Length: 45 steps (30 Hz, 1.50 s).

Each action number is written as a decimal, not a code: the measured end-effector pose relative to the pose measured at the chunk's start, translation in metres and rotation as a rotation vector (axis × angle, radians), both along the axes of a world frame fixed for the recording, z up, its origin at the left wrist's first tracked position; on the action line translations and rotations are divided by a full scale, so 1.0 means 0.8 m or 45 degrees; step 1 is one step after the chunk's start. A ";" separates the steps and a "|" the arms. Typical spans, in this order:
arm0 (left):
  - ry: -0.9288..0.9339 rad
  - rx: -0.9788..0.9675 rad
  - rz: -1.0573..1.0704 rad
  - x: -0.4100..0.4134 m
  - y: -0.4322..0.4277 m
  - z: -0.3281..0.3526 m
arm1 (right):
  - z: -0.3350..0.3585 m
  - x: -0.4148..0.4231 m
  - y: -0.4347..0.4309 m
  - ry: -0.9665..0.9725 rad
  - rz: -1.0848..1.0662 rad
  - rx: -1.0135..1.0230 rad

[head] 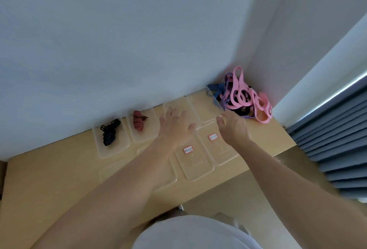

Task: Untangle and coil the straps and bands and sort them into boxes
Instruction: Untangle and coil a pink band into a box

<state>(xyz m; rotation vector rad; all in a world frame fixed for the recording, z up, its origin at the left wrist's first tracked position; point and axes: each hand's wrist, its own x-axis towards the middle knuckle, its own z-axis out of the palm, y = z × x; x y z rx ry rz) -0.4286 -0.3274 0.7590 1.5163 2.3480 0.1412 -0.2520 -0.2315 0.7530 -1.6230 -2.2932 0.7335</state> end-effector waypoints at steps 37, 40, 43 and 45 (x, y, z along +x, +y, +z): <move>-0.434 0.253 0.019 0.232 0.201 -0.025 | 0.003 0.198 0.135 0.201 0.027 -0.549; -0.546 0.283 0.142 0.214 0.238 -0.032 | 0.000 0.165 0.168 0.539 -0.276 -0.845; -0.639 0.302 0.364 0.195 0.271 -0.050 | -0.009 0.136 0.192 0.693 -0.419 -0.929; -0.627 0.323 0.486 0.188 0.284 -0.062 | -0.010 0.128 0.200 0.669 -0.405 -0.960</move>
